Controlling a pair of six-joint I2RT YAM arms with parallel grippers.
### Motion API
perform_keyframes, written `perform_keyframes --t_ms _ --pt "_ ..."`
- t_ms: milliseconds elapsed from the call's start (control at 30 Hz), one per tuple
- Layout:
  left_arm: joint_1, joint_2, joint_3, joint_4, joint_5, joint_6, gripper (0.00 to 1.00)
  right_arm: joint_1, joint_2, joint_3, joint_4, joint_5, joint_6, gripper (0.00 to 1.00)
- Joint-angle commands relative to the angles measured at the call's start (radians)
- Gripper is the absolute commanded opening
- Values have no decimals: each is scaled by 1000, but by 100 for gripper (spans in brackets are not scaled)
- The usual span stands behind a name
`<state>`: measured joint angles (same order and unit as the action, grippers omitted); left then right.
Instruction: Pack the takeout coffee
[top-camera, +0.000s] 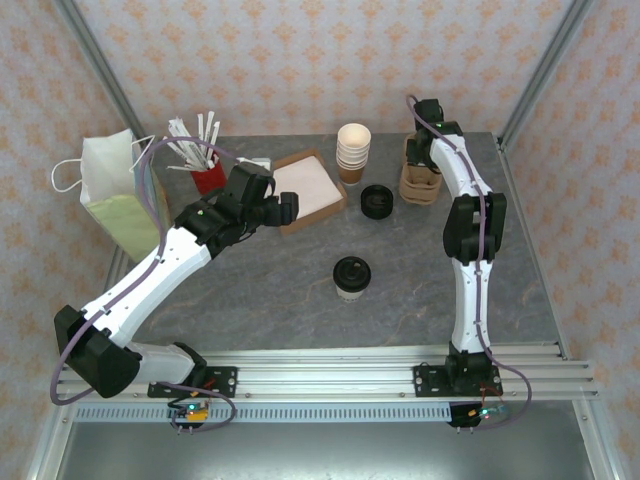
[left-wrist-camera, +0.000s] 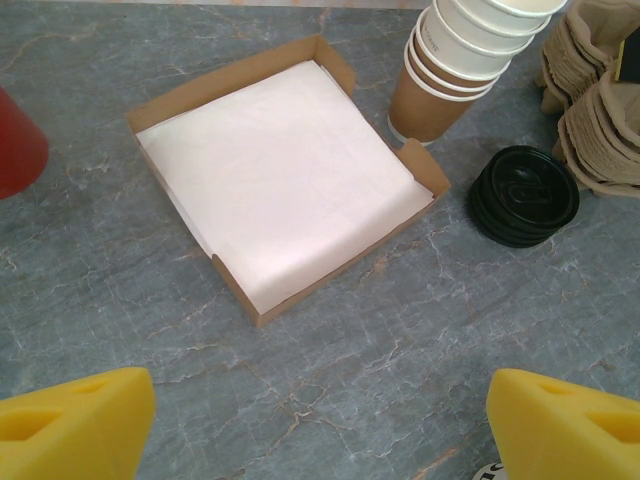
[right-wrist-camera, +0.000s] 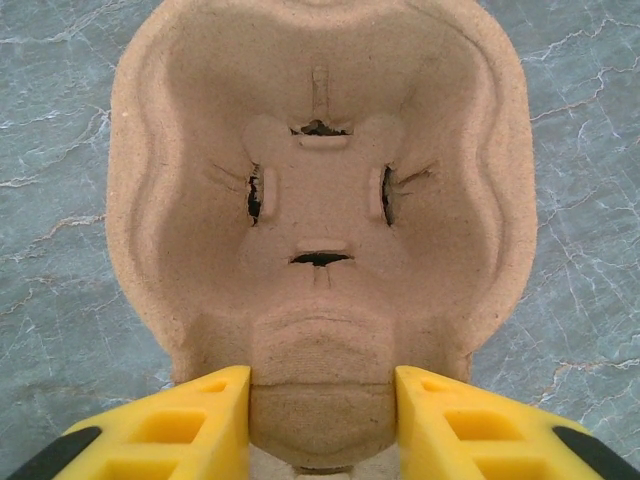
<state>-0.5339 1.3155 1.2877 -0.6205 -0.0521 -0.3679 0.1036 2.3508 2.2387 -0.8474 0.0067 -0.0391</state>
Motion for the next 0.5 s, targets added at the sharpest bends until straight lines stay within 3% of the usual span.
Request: perform_keyframes --t_ms 0,467 --pt "8 -25 -14 -15 -10 -3 87 -13 21 37 -38 14 -11 37" --pt "8 -28 -25 -8 -9 -5 87 -13 -97 49 -59 7 -2 34"
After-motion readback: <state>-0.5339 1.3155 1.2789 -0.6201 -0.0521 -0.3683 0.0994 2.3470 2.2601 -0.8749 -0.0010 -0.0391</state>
